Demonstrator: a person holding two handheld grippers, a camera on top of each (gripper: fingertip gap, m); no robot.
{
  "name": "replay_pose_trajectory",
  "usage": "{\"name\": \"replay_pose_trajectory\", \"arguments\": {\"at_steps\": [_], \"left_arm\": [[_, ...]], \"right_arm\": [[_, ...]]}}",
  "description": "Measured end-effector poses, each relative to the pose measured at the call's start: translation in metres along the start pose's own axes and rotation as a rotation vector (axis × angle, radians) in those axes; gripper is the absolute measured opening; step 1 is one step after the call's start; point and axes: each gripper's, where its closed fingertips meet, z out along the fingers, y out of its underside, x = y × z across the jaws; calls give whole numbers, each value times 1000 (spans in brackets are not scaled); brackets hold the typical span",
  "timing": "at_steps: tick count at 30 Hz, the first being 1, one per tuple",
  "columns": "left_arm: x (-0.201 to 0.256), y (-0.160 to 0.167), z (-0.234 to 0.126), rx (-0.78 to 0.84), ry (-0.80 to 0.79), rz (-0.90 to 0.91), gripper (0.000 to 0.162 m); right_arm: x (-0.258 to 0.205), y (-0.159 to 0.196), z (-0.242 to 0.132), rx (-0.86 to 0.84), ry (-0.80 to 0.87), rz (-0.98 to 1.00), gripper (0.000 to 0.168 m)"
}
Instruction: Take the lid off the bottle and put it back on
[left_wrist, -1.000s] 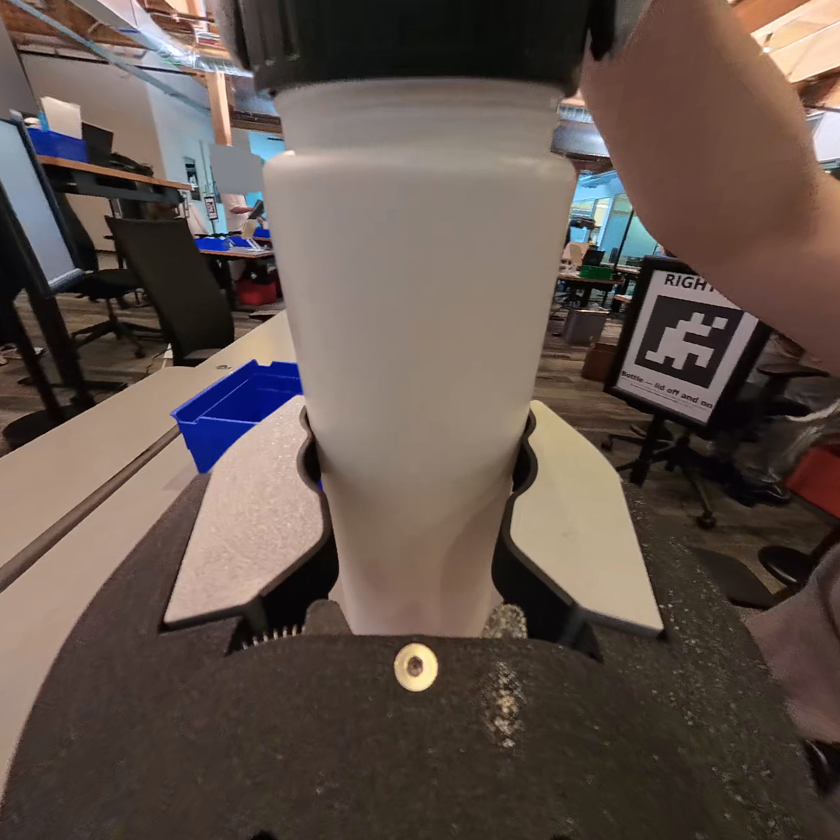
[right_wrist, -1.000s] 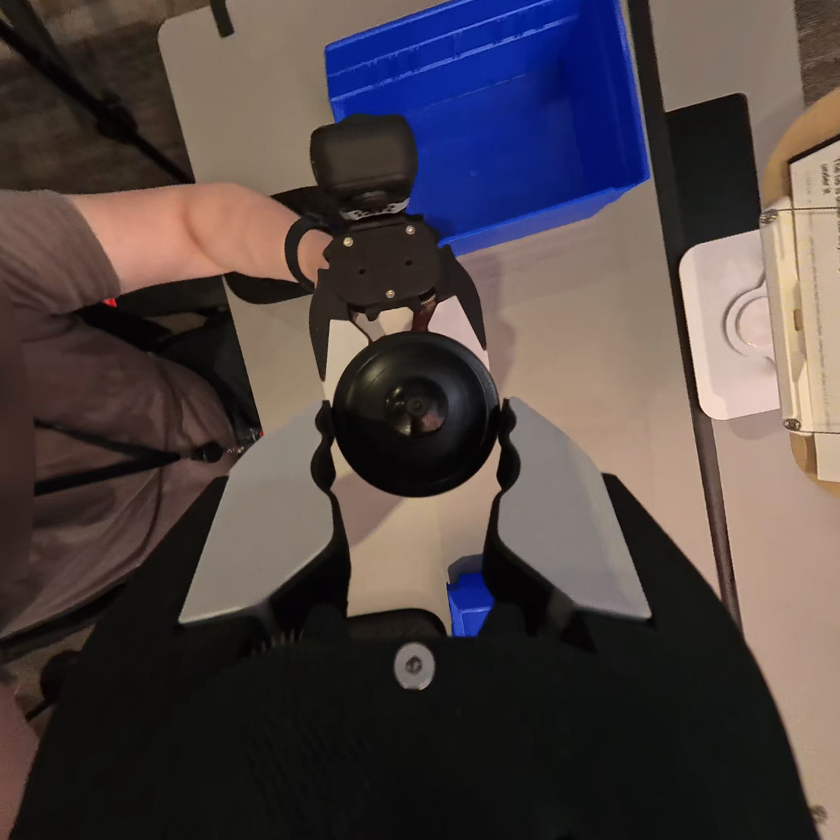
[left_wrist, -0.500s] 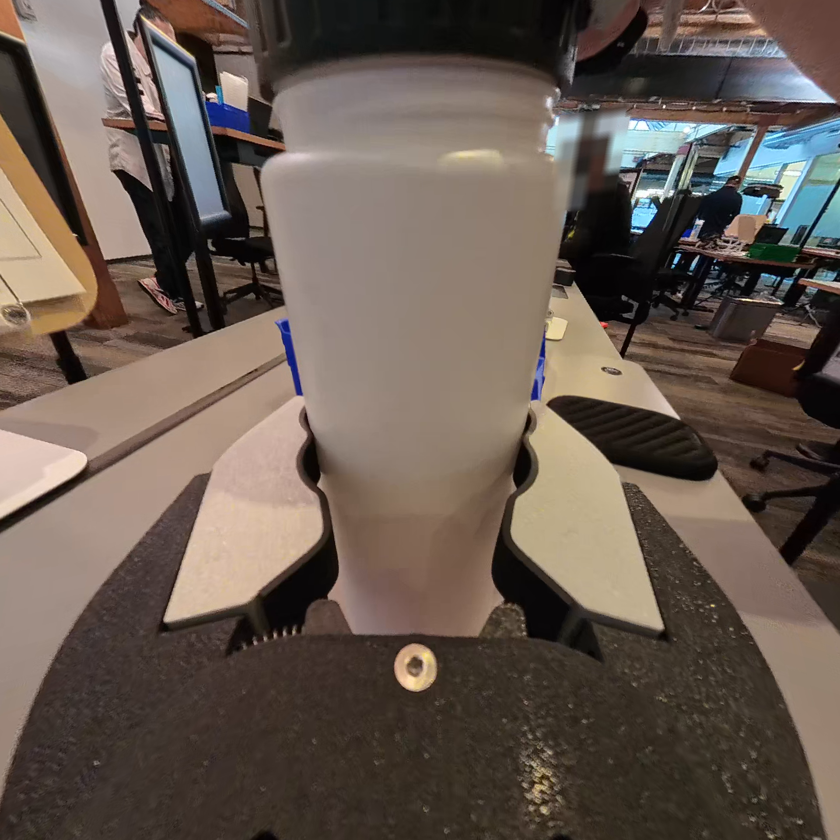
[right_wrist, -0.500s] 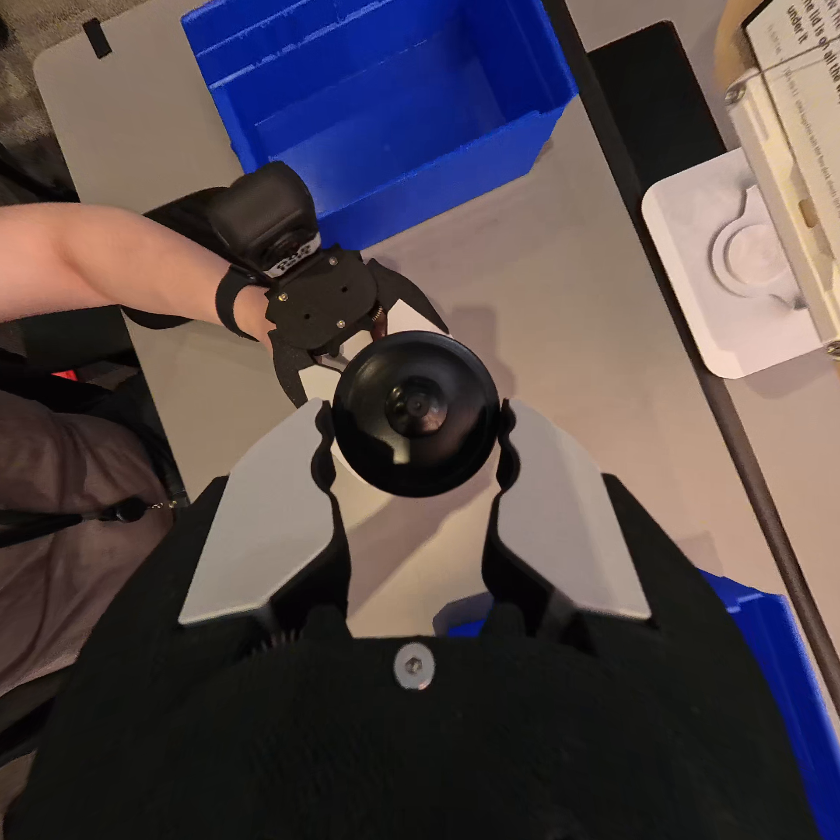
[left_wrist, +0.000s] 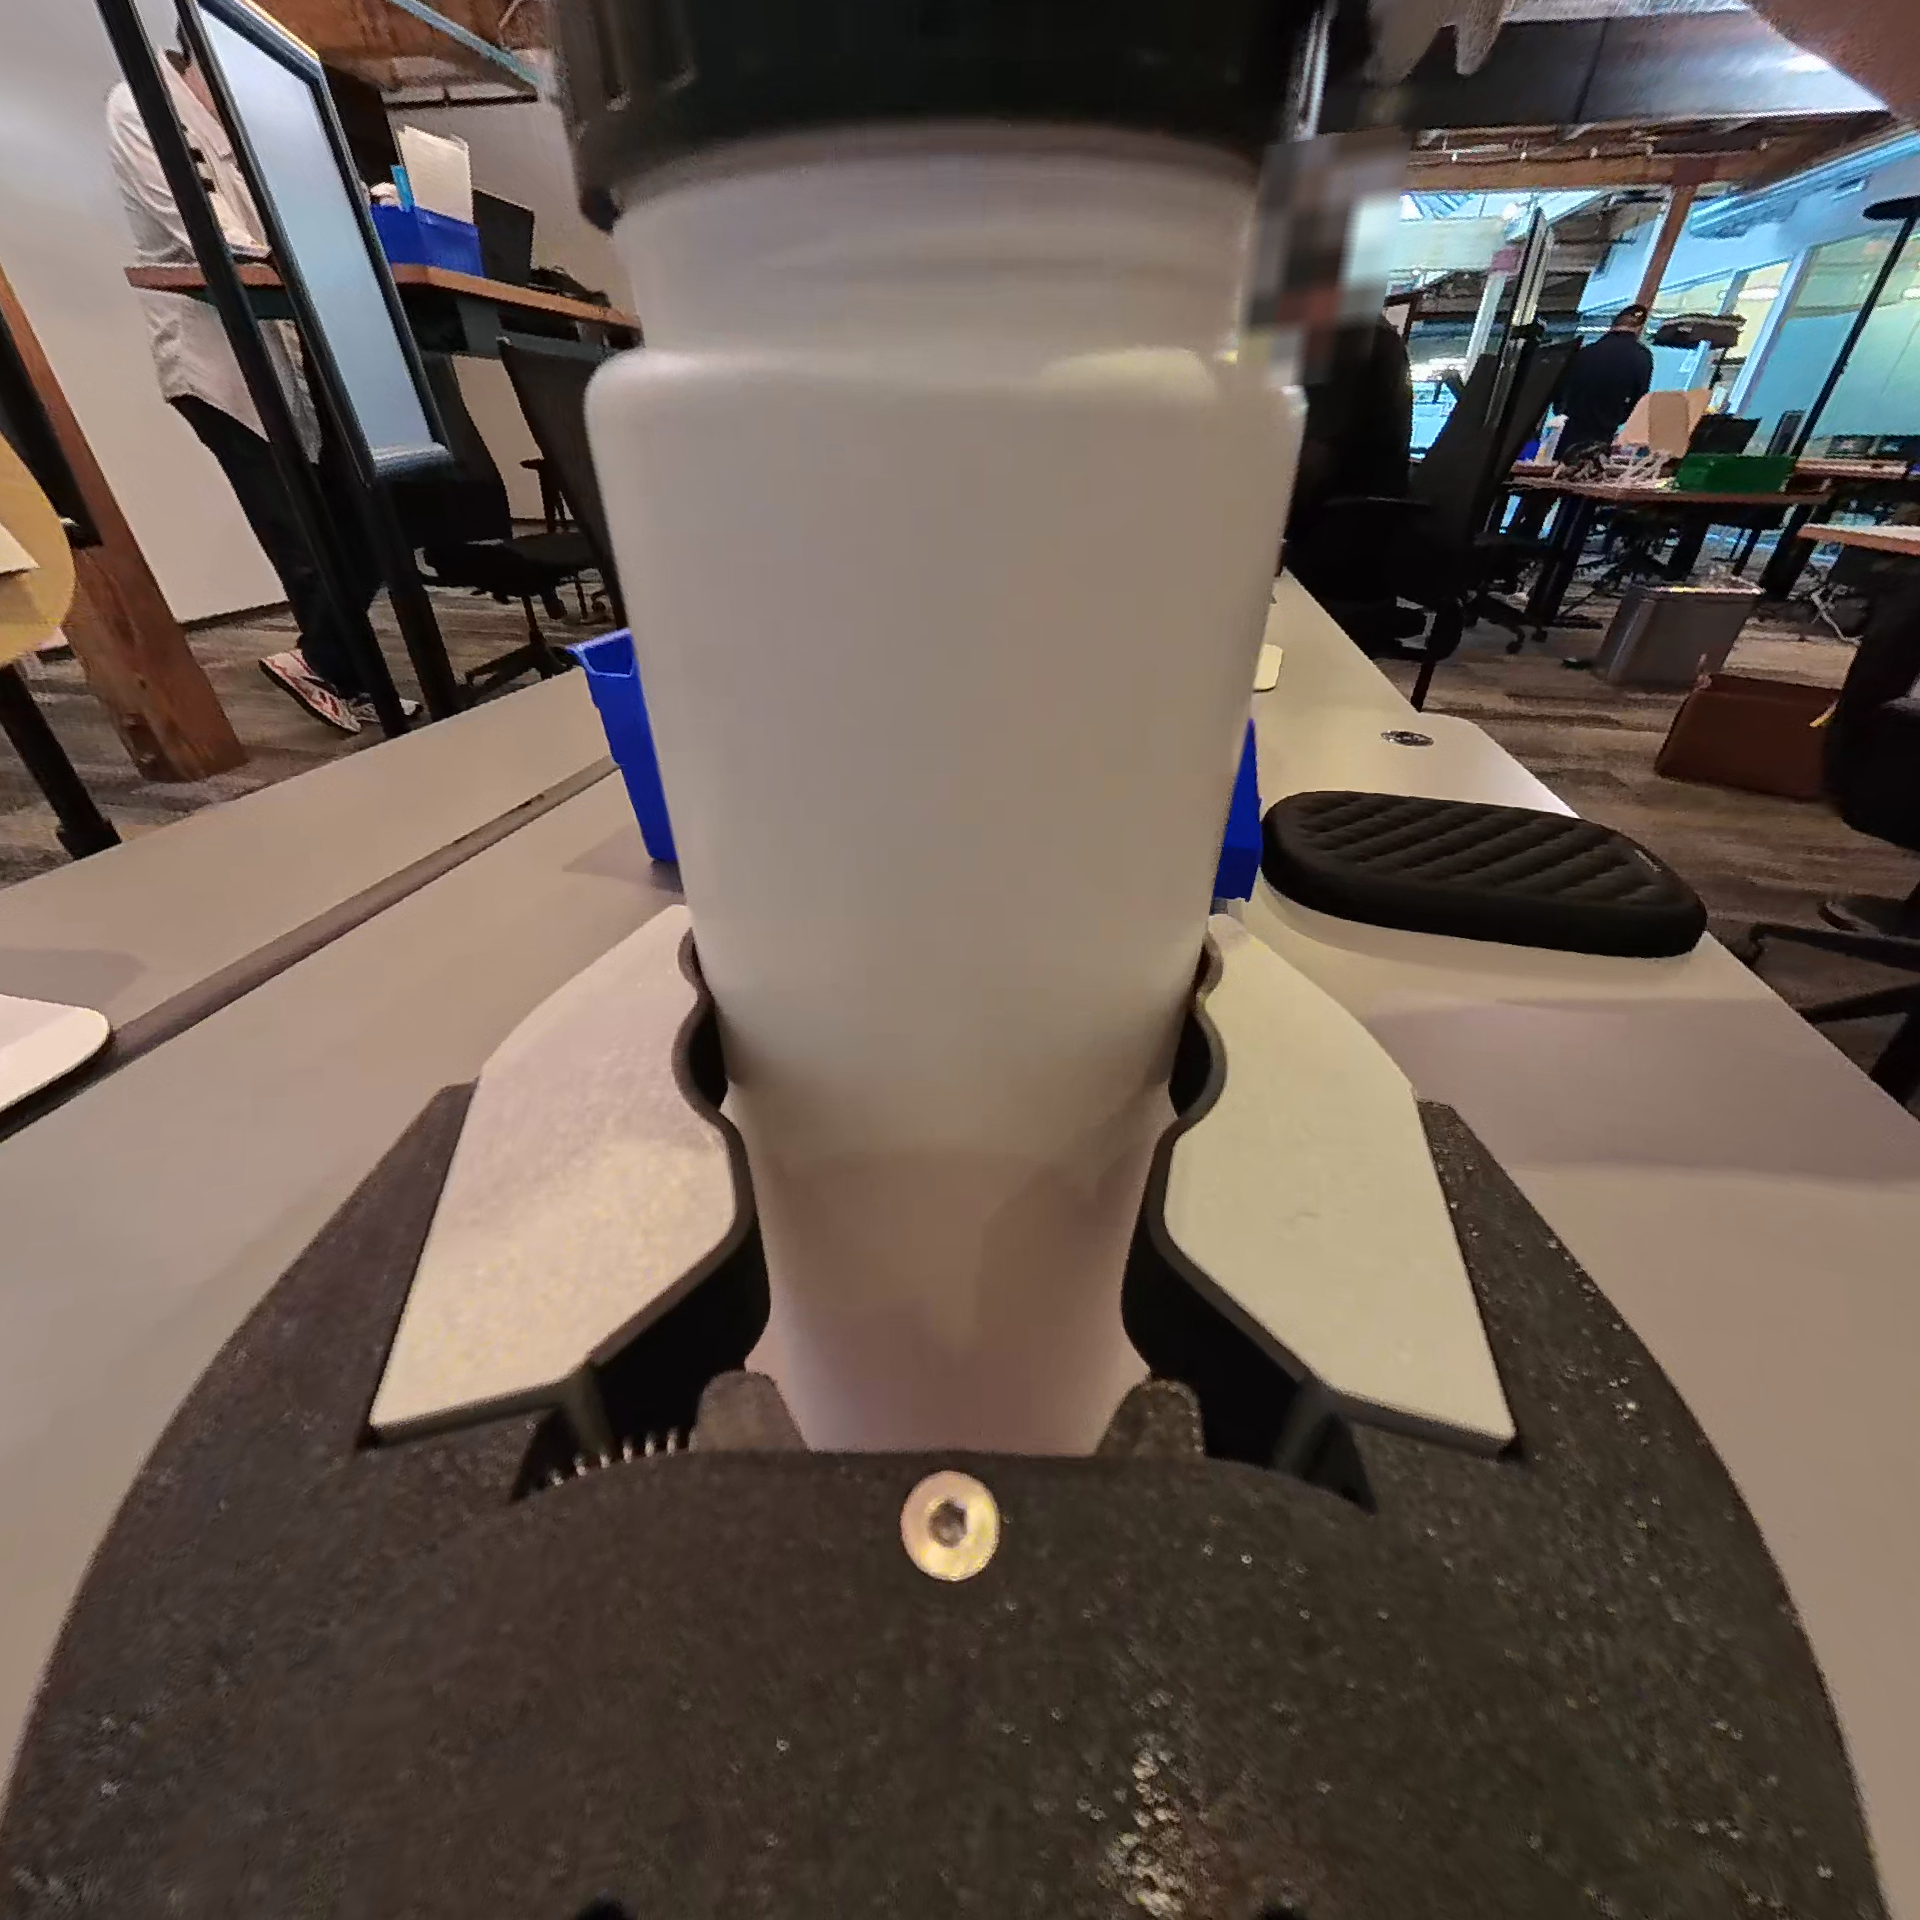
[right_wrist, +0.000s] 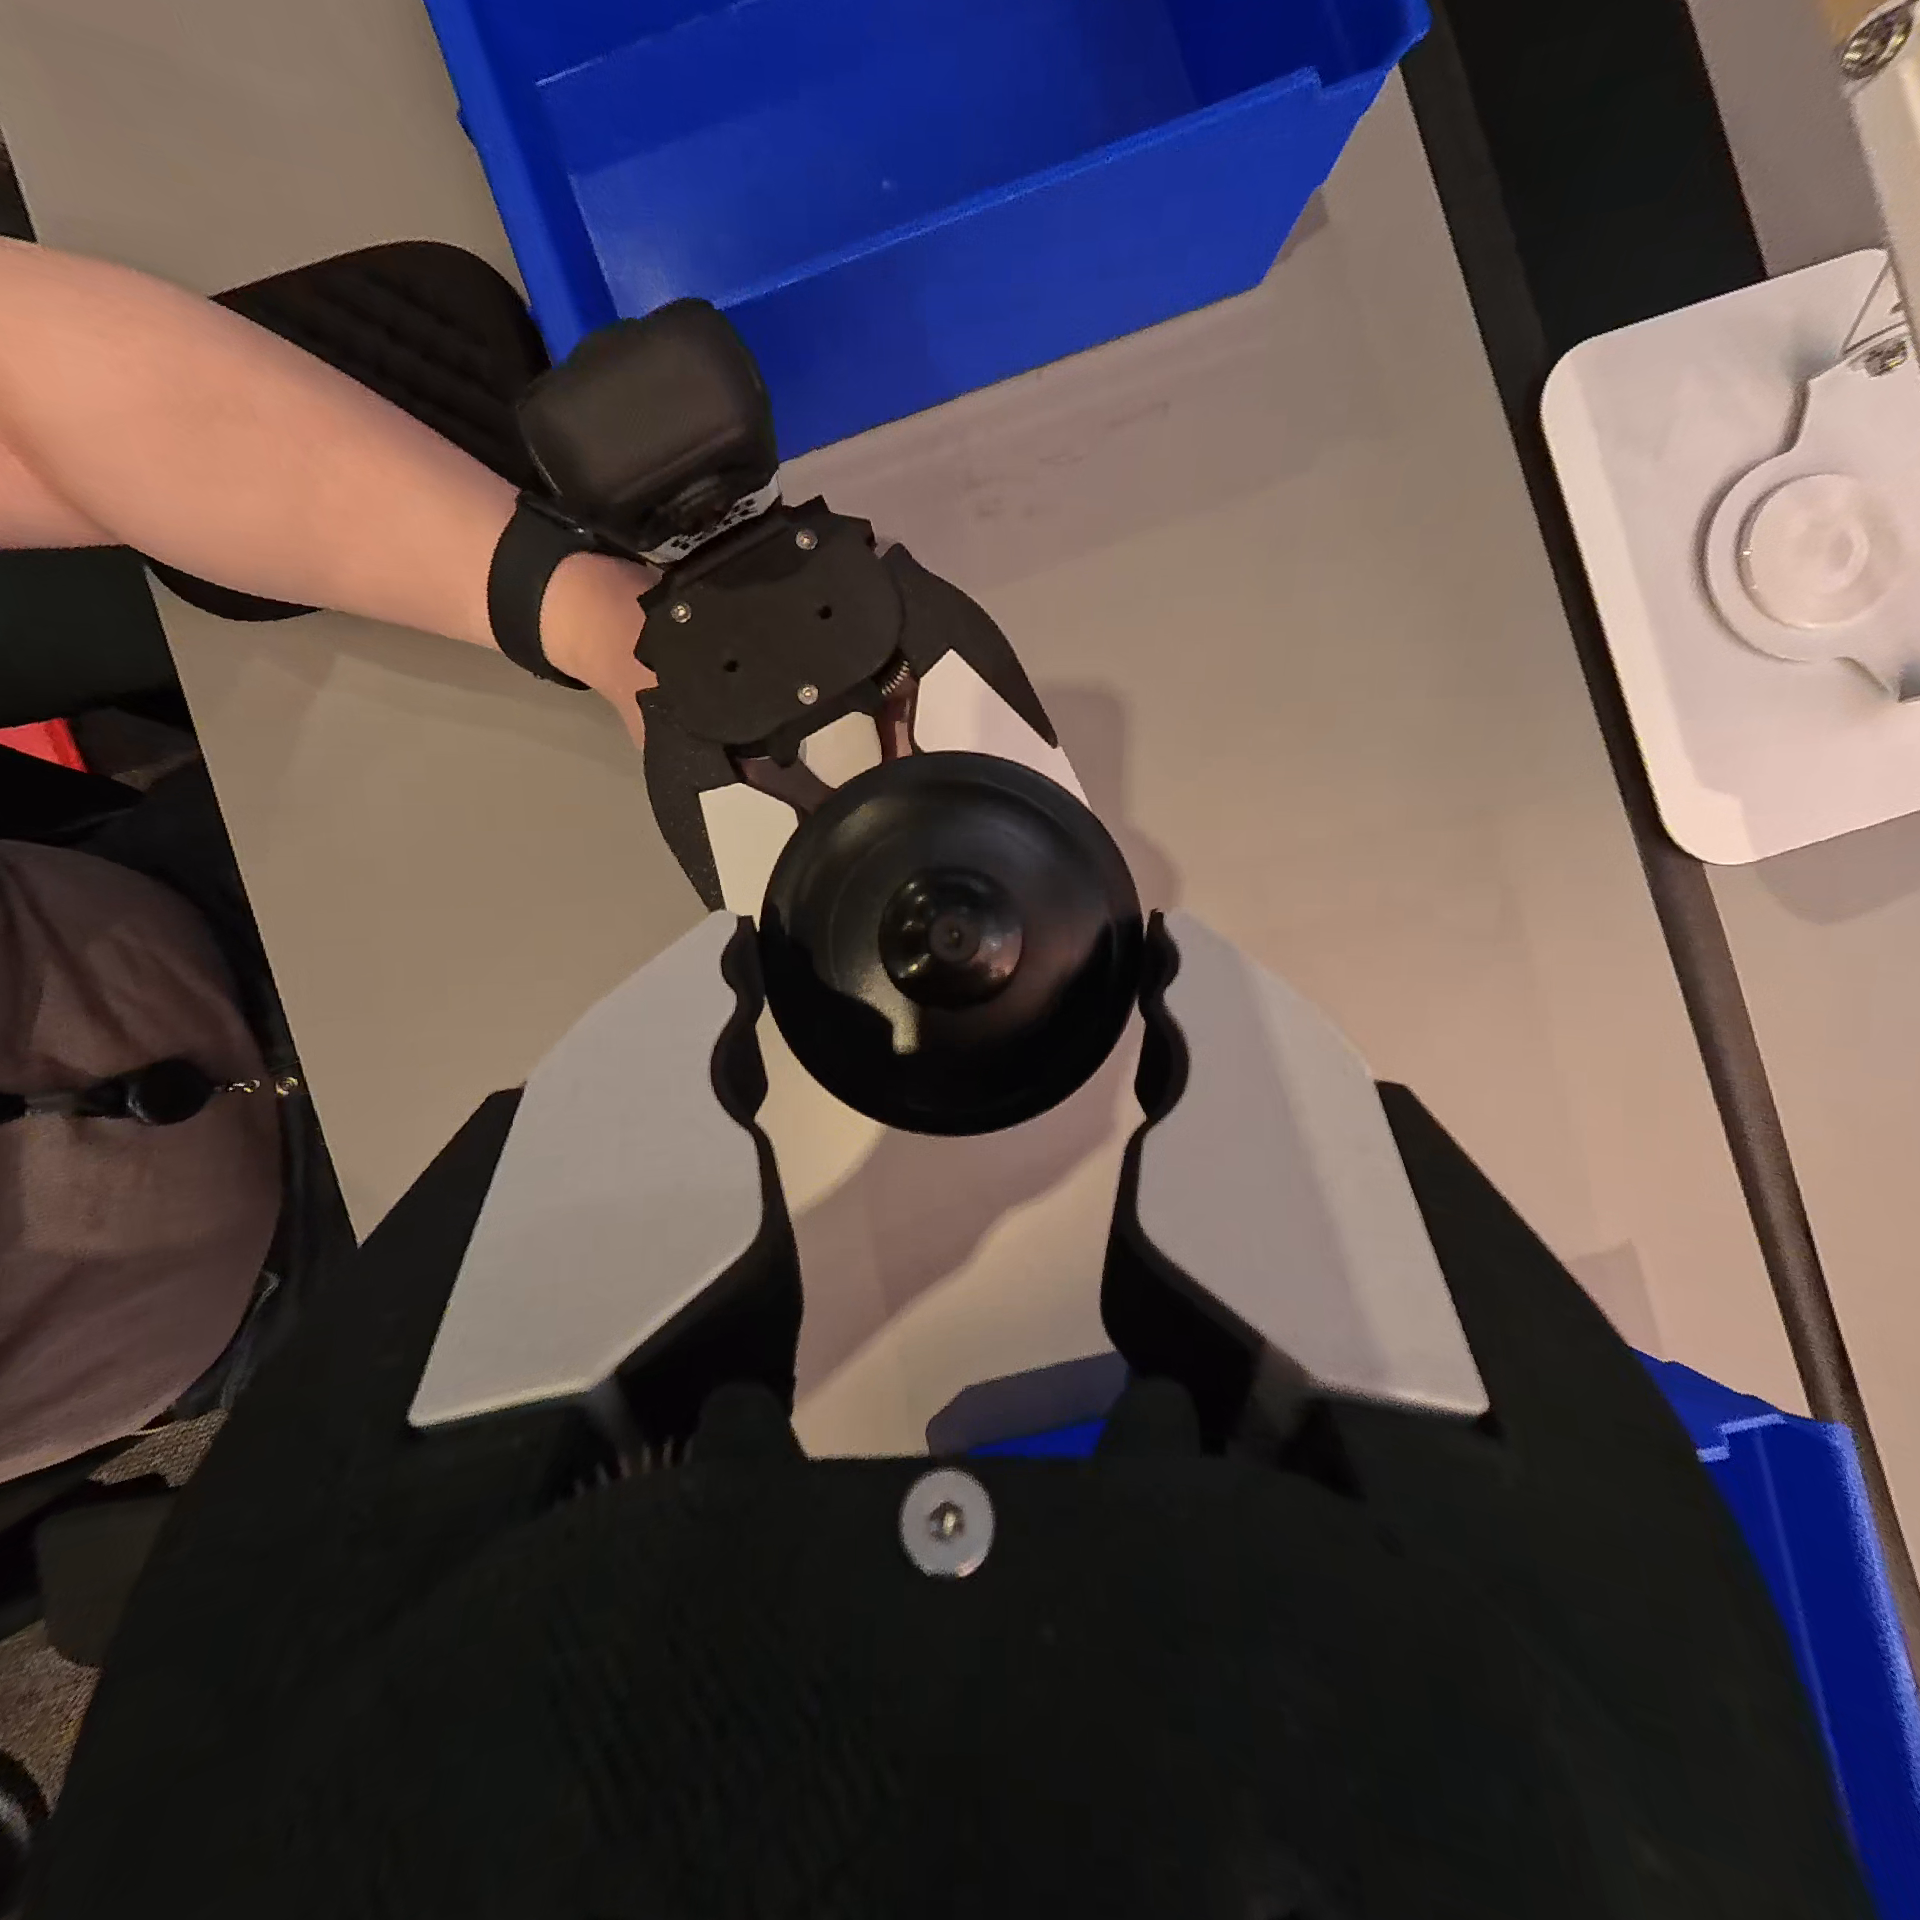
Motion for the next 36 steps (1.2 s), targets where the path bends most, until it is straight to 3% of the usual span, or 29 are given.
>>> {"name": "replay_pose_trajectory", "arguments": {"at_steps": [11, 18, 28, 36], "left_arm": [[7, 1, -4, 13, 42, 24, 85], [11, 1, -3, 14, 70, 28, 85], [14, 2, -2, 4, 88, 27, 85], [14, 2, -1, -13, 75, 28, 85]], "right_arm": [[-9, 0, 0, 10, 11, -71, 72], [-12, 5, -2, -8, -95, -117, 72], [-13, 14, -1, -197, -69, -409, 73], [-12, 23, 1, -249, -55, -241, 75]]}}
